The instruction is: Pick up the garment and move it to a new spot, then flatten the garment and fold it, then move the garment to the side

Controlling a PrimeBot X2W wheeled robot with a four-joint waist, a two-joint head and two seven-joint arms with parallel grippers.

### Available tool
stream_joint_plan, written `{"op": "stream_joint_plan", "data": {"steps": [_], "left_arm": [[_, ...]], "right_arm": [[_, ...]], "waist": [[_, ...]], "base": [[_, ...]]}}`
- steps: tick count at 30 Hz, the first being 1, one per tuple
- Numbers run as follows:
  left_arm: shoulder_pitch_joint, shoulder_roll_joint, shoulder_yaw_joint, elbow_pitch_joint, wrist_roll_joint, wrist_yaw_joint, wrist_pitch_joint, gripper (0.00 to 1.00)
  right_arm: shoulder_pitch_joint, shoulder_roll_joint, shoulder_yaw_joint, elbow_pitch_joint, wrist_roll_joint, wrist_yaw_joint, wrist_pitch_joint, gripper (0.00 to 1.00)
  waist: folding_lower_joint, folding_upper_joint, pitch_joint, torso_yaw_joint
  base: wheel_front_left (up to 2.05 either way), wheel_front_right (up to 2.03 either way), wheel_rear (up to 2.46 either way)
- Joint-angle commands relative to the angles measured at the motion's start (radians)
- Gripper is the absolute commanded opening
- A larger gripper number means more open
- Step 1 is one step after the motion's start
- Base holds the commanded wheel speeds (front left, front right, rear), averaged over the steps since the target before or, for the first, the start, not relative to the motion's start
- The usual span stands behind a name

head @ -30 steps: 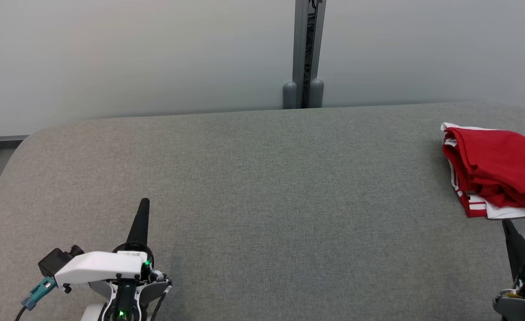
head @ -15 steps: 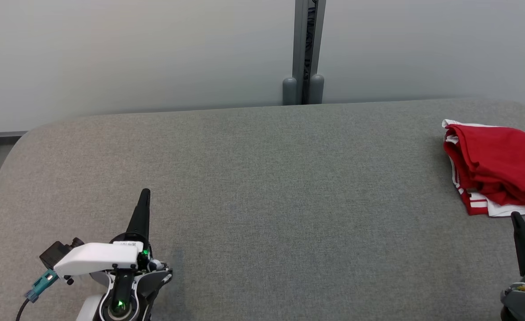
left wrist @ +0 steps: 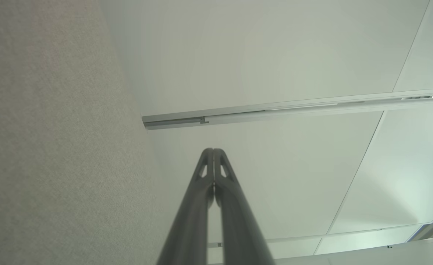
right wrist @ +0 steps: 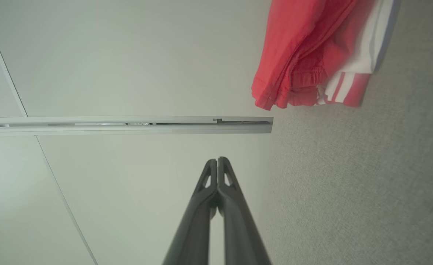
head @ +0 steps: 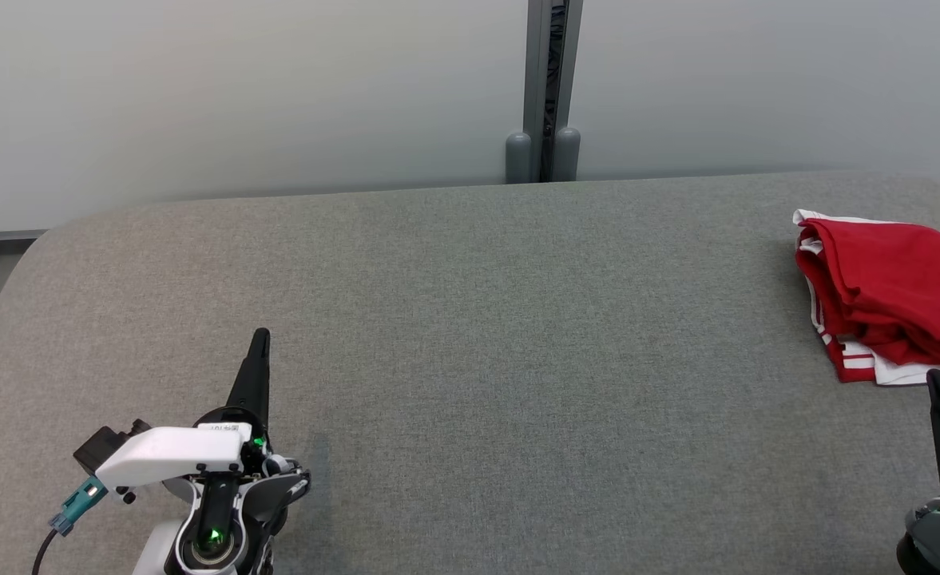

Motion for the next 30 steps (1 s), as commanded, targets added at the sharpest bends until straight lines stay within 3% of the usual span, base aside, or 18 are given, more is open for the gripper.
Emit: {"op": "stream_joint_plan", "data": {"steps": [1, 30], "left_arm": [[-0.014, 0.005, 0.003, 0.000, -0.002, -0.004, 0.002, 0.00], [-0.014, 0.005, 0.003, -0.001, -0.002, -0.004, 0.002, 0.00]], "right_arm": [[-0.008, -0.005, -0.005, -0.002, 0.001, 0.000, 0.007, 0.00], [-0.012, 0.003, -0.014, -0.001, -0.011, 0.000, 0.016, 0.00]], "waist": [[0.0000, 0.0000, 0.000, 0.000], [0.0000, 0.0000, 0.000, 0.000]], "base": [[0.00, 0.00, 0.00], [0.00, 0.00, 0.00]]}}
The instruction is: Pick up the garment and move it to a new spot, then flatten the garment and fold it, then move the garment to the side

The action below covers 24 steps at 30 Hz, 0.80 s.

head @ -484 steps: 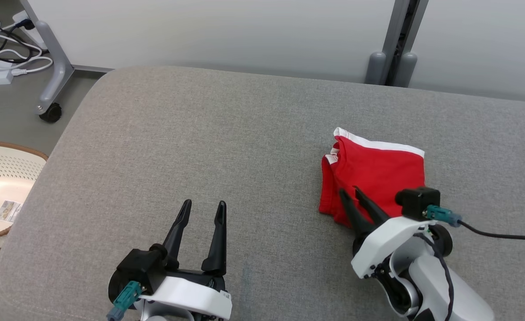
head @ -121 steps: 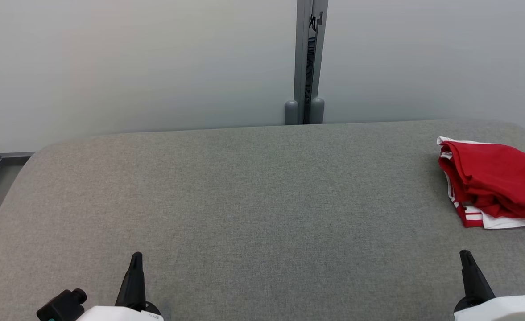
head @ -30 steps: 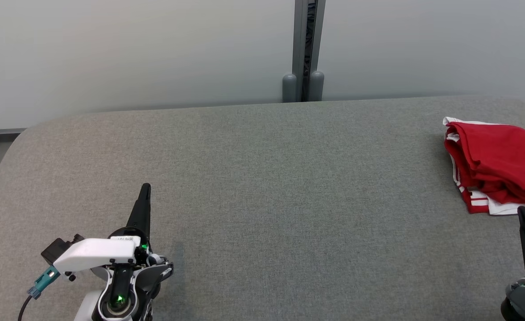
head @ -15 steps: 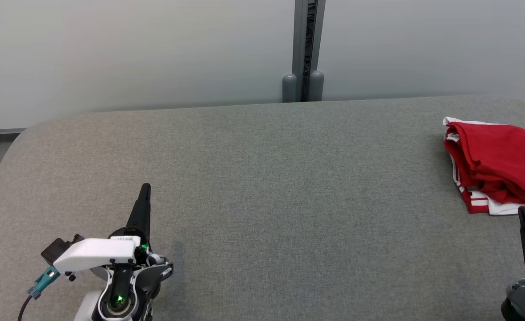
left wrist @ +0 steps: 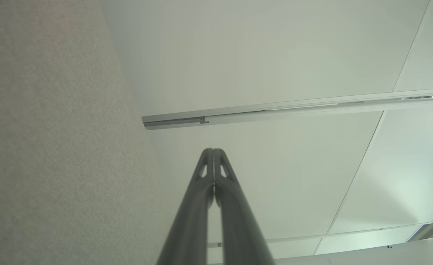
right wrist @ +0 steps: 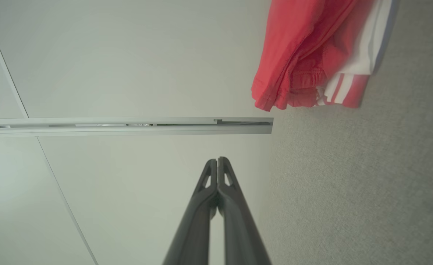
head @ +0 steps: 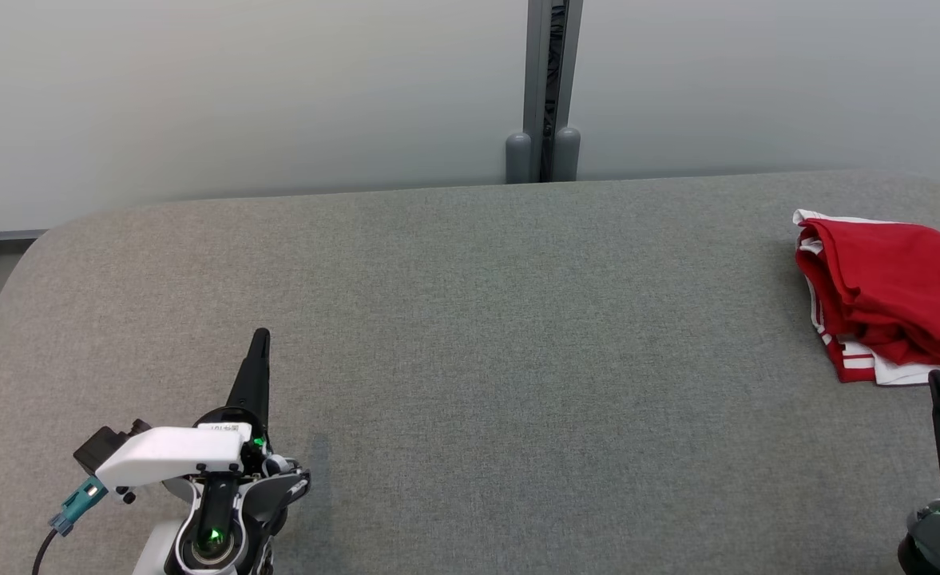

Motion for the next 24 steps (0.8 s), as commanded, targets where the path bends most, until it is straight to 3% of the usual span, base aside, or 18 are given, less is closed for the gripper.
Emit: {"op": "stream_joint_plan", "data": {"steps": [1, 24], "left_arm": [[-0.014, 0.005, 0.003, -0.001, -0.002, -0.004, 0.002, 0.00], [-0.014, 0.005, 0.003, -0.001, -0.002, -0.004, 0.002, 0.00]], "right_arm": [[-0.012, -0.003, -0.001, -0.001, -0.006, 0.000, 0.007, 0.00], [-0.012, 0.001, -0.008, -0.001, -0.011, 0.000, 0.010, 0.00]], "waist": [[0.0000, -0.0001, 0.000, 0.000], [0.0000, -0.0001, 0.000, 0.000]], "base": [[0.00, 0.00, 0.00], [0.00, 0.00, 0.00]]}}
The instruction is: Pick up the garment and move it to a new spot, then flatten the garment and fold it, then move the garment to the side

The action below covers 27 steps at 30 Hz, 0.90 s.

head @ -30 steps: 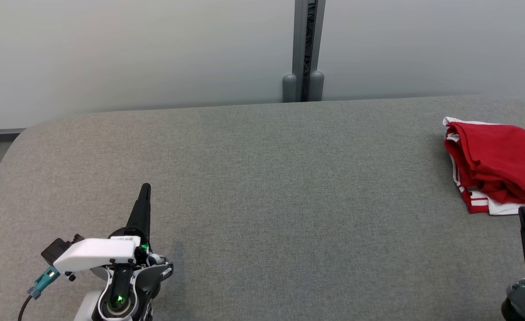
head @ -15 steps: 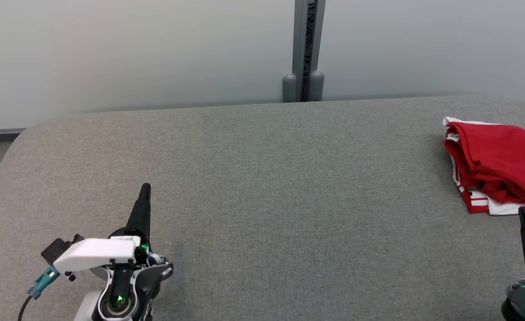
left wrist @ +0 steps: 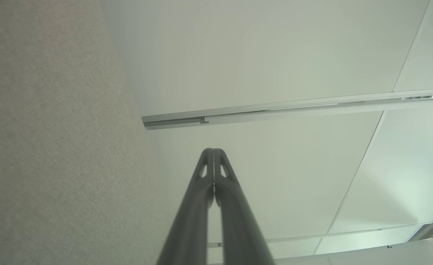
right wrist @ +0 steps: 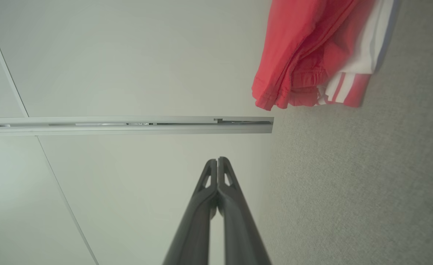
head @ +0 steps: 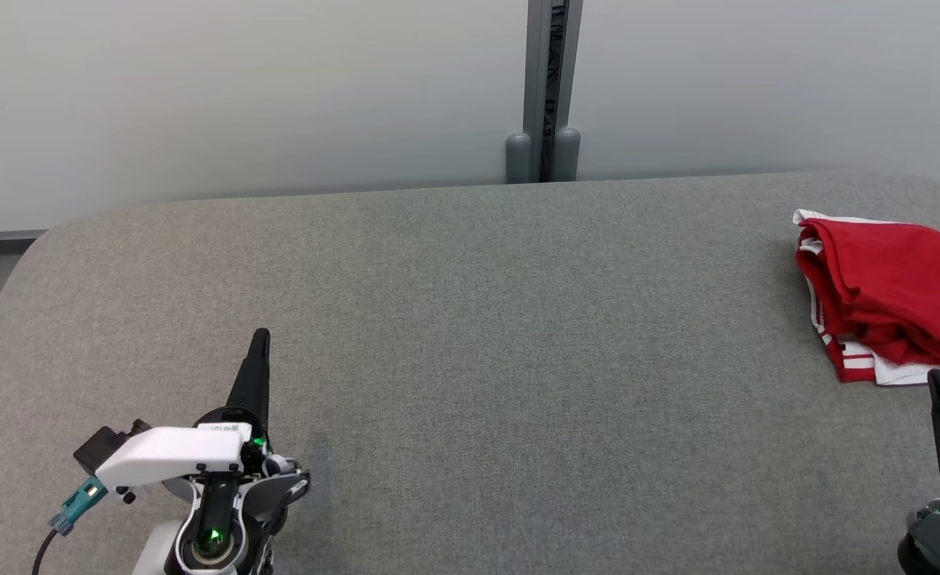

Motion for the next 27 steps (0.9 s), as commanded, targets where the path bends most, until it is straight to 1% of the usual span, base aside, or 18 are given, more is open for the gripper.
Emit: {"op": "stream_joint_plan", "data": {"steps": [1, 27], "left_arm": [[-0.014, 0.005, 0.003, -0.001, -0.002, -0.004, 0.002, 0.00], [-0.014, 0.005, 0.003, -0.001, -0.002, -0.004, 0.002, 0.00]], "right_arm": [[-0.010, -0.002, -0.003, -0.001, -0.004, 0.000, 0.003, 0.00], [-0.011, 0.001, -0.009, -0.001, -0.008, 0.000, 0.008, 0.00]], "waist": [[0.0000, -0.0001, 0.000, 0.000], [0.0000, -0.0001, 0.000, 0.000]], "base": [[0.00, 0.00, 0.00], [0.00, 0.00, 0.00]]}}
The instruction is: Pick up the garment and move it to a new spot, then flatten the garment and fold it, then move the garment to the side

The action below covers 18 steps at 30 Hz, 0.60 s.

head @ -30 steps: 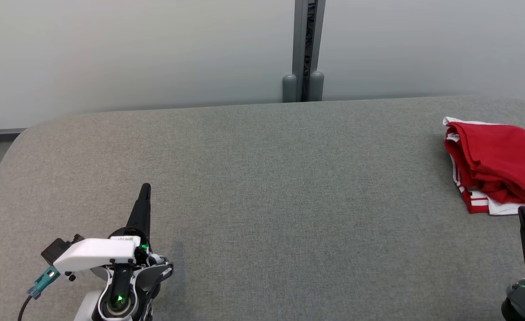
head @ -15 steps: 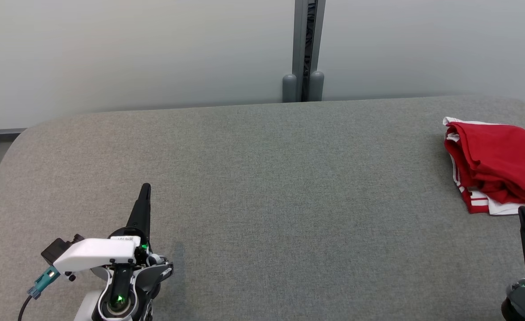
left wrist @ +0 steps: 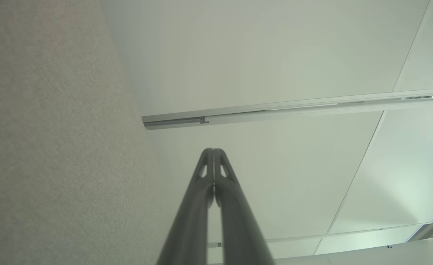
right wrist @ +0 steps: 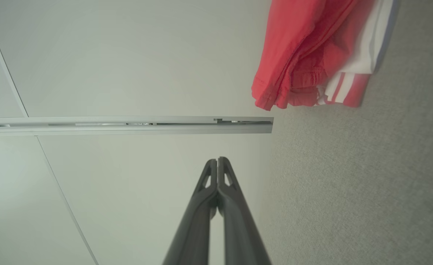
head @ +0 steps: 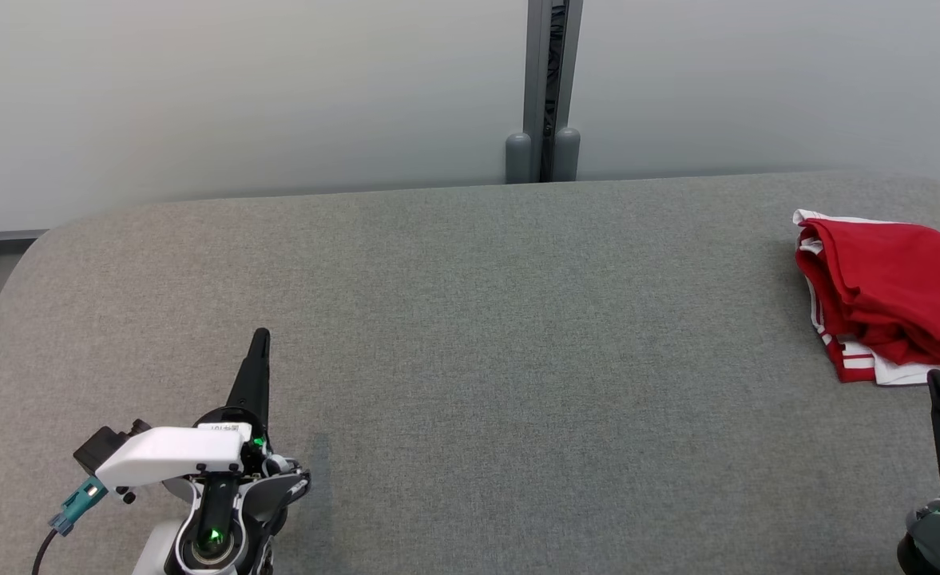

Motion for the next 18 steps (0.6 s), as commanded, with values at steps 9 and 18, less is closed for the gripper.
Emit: {"op": "stream_joint_plan", "data": {"steps": [9, 18], "left_arm": [[-0.014, 0.005, 0.003, -0.001, -0.002, -0.004, 0.002, 0.00], [-0.014, 0.005, 0.003, -0.001, -0.002, -0.004, 0.002, 0.00]], "right_arm": [[-0.011, -0.001, -0.007, -0.001, -0.004, 0.000, 0.007, 0.00], [-0.012, 0.000, -0.009, -0.001, -0.006, 0.000, 0.008, 0.00]], "waist": [[0.0000, 0.0000, 0.000, 0.000], [0.0000, 0.0000, 0.000, 0.000]], "base": [[0.00, 0.00, 0.00], [0.00, 0.00, 0.00]]}}
